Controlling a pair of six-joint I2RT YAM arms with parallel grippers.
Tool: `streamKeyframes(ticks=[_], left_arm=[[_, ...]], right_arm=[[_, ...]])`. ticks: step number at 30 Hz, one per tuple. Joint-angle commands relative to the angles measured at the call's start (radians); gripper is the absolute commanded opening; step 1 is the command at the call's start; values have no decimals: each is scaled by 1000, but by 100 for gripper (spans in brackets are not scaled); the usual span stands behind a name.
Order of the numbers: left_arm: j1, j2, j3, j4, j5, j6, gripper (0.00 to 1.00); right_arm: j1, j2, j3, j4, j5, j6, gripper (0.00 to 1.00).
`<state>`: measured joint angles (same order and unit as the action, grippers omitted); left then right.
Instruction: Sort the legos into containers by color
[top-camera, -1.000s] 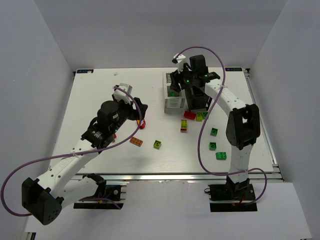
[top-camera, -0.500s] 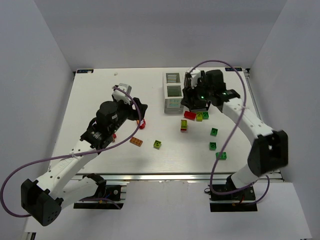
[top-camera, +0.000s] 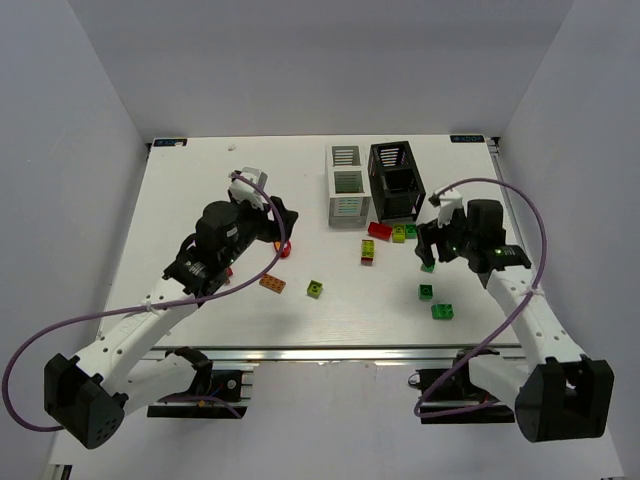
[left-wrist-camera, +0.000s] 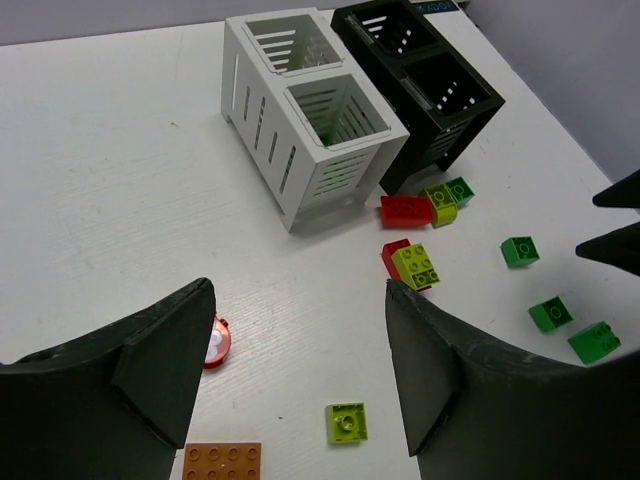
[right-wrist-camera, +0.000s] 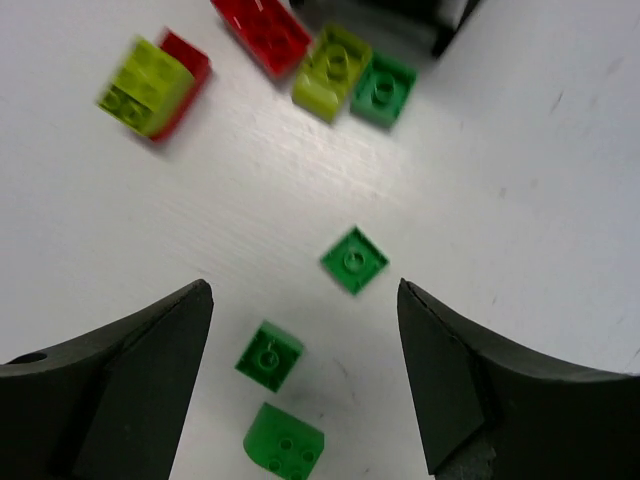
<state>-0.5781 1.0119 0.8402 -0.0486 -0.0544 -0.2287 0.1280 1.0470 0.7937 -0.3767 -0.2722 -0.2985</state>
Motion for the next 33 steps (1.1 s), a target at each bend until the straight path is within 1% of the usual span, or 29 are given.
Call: streamKeyframes(ticks=[1,4,5,8,13,14,15,16,17,19,20,21,22,23,24,25,26,27,28,29,30,31,32,33], left_arm=[[4,4,11,-7,28,2,78],[4,7,11,-7,37,2,78],[4,8,13,-7,39,2,78],[4,14,16,-11,45,2,78],[4,10,14,-10,53,2,78],[4,10,14,-8,77,2,78],[4,10,8,9,149,5,78],[3,20,-4,39,251,-3,78],[1,49,-9,76,304,-23,77],[-23,152,10,81,448,-75,76],[-54,204,26,91,479,-116,75],[-68,247,31,119,485,-160,76],[-101,270,40,153,473,-179,77],[-142,310,49,162,458,-201,77],[-190,333,77,161,423,-198,79],[-213,388,123,132,374,-169,79],[-271,451,175,118,346,-143,79],[-328,523,228,93,300,-85,80],[-377,600,285,55,266,16,80],[-412,638,316,37,275,58,82],[-423,715,367,9,295,124,83],[-434,782,393,-2,333,159,84],[-437,813,433,-10,349,211,84],[-440,841,450,-10,355,227,84]], right_arm=[[-37,51,-59,7,76,36,79],[-41,140,-70,38,103,70,79],[-41,187,-67,39,106,74,78],[-41,261,-44,45,117,93,78],[-41,314,-25,87,140,111,77],[-41,308,-19,87,149,111,77],[-42,276,-28,96,163,108,77],[-51,225,-40,111,160,104,76],[-68,197,-47,120,140,96,77],[-115,73,-63,122,67,64,76],[-158,8,-73,113,12,24,56],[-188,-60,-85,108,-43,9,47],[-209,-124,-93,93,-91,-22,26],[-221,-157,-94,85,-102,-36,13],[-243,-220,-99,85,-110,-36,10],[-264,-279,-105,84,-131,-42,9],[-274,-333,-111,82,-142,-53,11],[-290,-378,-114,67,-166,-69,15],[-313,-409,-113,46,-200,-89,20],[-321,-426,-103,30,-214,-94,26],[-339,-430,-99,9,-235,-100,30],[-359,-435,-88,1,-257,-102,37],[-367,-435,-85,-11,-265,-102,40],[-375,-435,-82,-13,-281,-103,44]])
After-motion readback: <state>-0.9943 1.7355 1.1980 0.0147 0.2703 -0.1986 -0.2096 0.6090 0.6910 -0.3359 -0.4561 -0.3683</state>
